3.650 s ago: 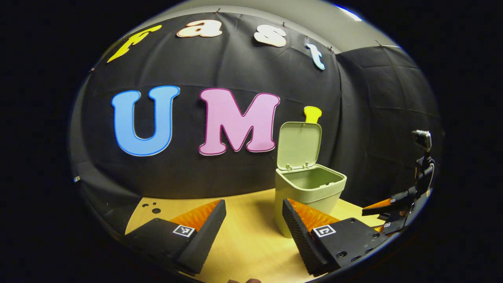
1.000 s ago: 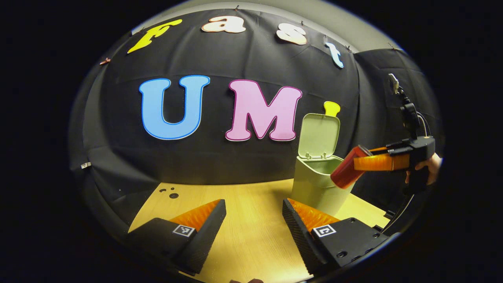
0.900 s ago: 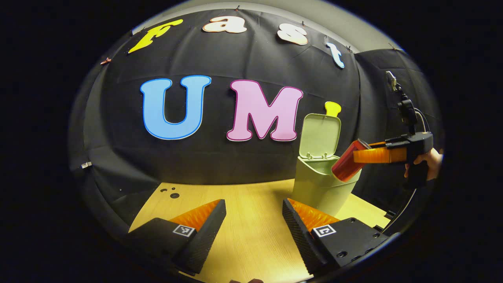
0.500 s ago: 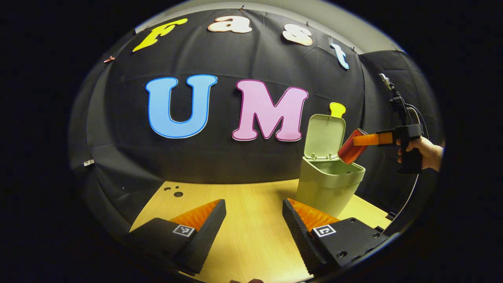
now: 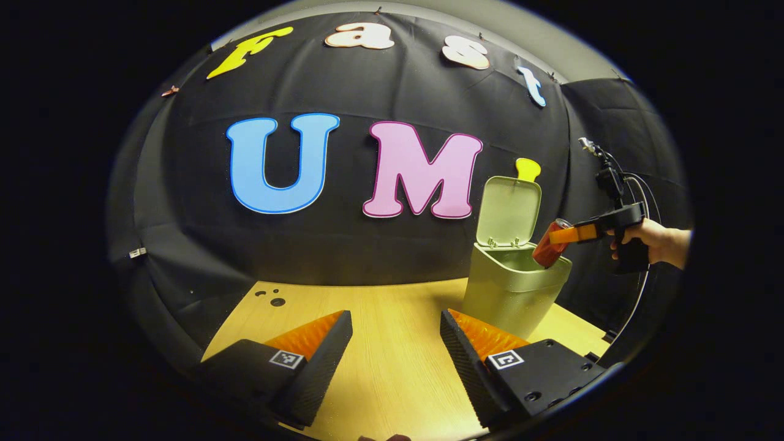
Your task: Press the lid of the desktop garbage bin to open it, pick up the crumpled paper on the desktop and throw it into the bin, then pick up the pop can on the desktop and drop it into the bin, and finally close the garbage bin lid.
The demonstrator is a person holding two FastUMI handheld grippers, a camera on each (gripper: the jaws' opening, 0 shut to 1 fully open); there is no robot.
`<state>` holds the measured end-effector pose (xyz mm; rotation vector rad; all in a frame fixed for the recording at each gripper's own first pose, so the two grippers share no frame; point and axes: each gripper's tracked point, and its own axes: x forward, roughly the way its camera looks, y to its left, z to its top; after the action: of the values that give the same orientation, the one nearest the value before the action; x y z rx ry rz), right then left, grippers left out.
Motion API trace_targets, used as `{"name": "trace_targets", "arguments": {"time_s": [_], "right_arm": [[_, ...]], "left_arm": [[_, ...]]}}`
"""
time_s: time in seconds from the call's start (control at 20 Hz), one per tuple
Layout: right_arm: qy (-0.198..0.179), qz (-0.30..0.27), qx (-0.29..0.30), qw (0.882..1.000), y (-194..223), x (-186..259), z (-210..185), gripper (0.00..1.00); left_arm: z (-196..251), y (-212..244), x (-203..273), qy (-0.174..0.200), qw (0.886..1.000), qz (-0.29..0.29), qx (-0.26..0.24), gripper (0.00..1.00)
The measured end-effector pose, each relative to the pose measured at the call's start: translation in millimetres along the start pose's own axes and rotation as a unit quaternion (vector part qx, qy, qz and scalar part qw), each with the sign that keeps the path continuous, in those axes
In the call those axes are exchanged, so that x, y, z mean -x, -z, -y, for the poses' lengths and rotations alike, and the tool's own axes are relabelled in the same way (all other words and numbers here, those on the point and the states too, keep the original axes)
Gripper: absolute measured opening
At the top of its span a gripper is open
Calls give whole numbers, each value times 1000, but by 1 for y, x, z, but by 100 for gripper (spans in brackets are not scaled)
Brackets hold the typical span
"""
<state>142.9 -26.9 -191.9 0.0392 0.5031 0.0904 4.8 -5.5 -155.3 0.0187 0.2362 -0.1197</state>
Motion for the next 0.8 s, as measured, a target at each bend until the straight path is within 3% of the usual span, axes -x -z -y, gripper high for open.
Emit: {"name": "trace_targets", "arguments": {"time_s": [0.3,0.35,0.4,0.55,0.8], "right_arm": [[0,-48,2,999,32,-20,-2,84],[2,-52,2,999,37,-22,-1,84],[2,-56,0,998,41,-25,-2,87],[-2,-64,-1,998,48,-30,-5,84],[-2,-65,2,998,50,-34,-5,81]], "left_arm": [[-2,3,-3,0,1000,-3,0,94],[-2,4,-3,0,1000,-5,0,98],[-4,4,-3,-1,1000,-5,1,94],[-6,6,-3,-3,1000,-7,2,97],[-7,6,-4,-6,1000,-7,2,94]]}}
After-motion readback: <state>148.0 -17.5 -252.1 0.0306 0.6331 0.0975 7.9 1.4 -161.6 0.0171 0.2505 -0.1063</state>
